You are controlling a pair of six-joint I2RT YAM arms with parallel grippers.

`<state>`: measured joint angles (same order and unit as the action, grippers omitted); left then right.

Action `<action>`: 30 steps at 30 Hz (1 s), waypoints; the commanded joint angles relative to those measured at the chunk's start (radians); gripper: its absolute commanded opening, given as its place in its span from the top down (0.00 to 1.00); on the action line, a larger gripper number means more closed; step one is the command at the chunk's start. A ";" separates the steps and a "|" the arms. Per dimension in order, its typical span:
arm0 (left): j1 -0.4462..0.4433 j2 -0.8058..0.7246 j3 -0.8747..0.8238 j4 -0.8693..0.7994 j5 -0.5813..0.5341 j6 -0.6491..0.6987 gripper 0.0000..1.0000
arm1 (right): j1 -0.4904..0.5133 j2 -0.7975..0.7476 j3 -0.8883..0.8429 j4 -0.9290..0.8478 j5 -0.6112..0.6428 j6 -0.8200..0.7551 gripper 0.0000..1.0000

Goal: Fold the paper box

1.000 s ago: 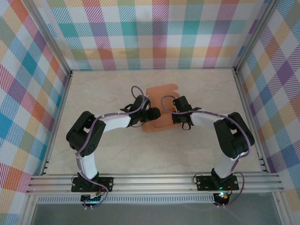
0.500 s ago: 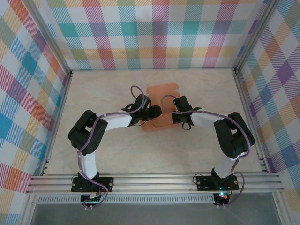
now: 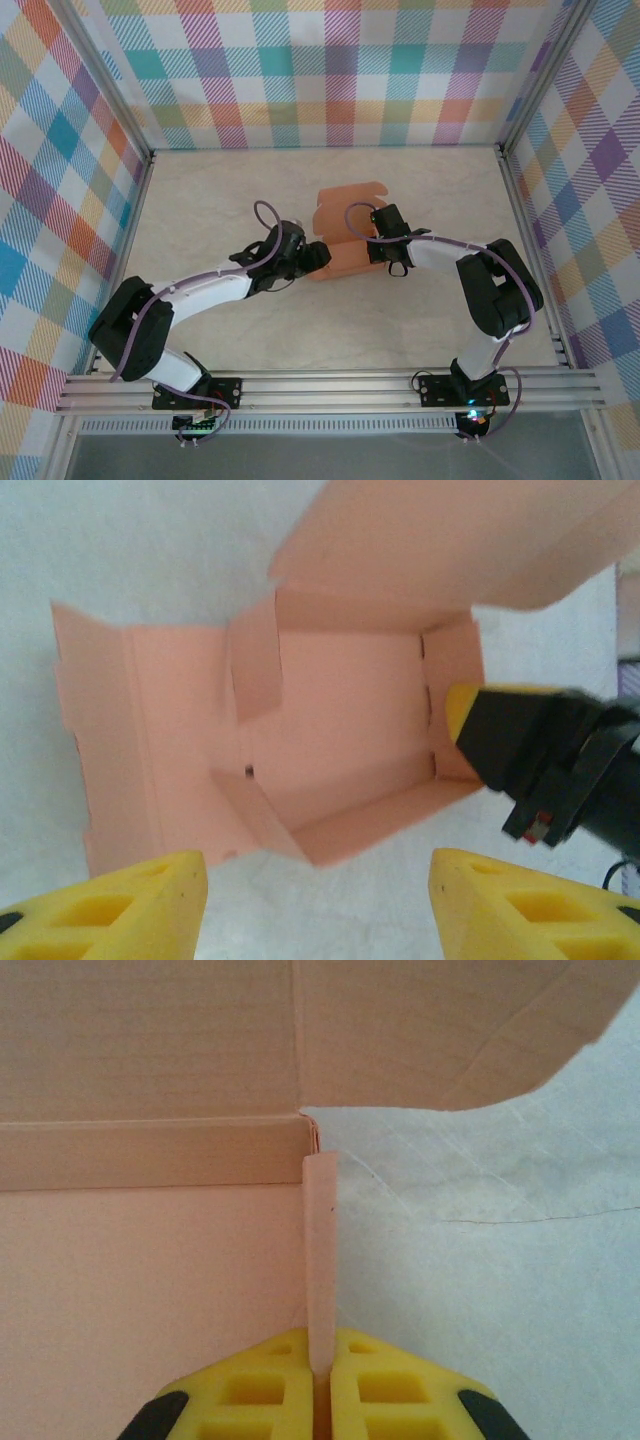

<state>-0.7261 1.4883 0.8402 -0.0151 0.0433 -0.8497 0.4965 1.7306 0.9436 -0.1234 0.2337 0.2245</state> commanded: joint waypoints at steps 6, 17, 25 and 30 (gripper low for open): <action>-0.030 0.110 0.041 0.032 0.012 -0.046 0.41 | -0.007 -0.002 -0.028 -0.019 -0.023 0.016 0.91; -0.029 0.278 0.172 0.131 0.061 -0.019 0.44 | -0.007 0.001 -0.031 -0.011 -0.034 0.019 0.91; -0.017 0.312 0.223 0.157 0.082 0.004 0.43 | -0.007 -0.005 -0.032 -0.012 -0.035 0.021 0.91; -0.017 0.174 0.149 0.046 -0.043 0.075 0.41 | -0.006 -0.021 -0.034 -0.020 -0.022 0.015 0.91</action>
<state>-0.7483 1.7748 1.0222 0.0895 0.0776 -0.8349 0.4953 1.7264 0.9340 -0.1089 0.2230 0.2283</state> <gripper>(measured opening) 0.587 0.091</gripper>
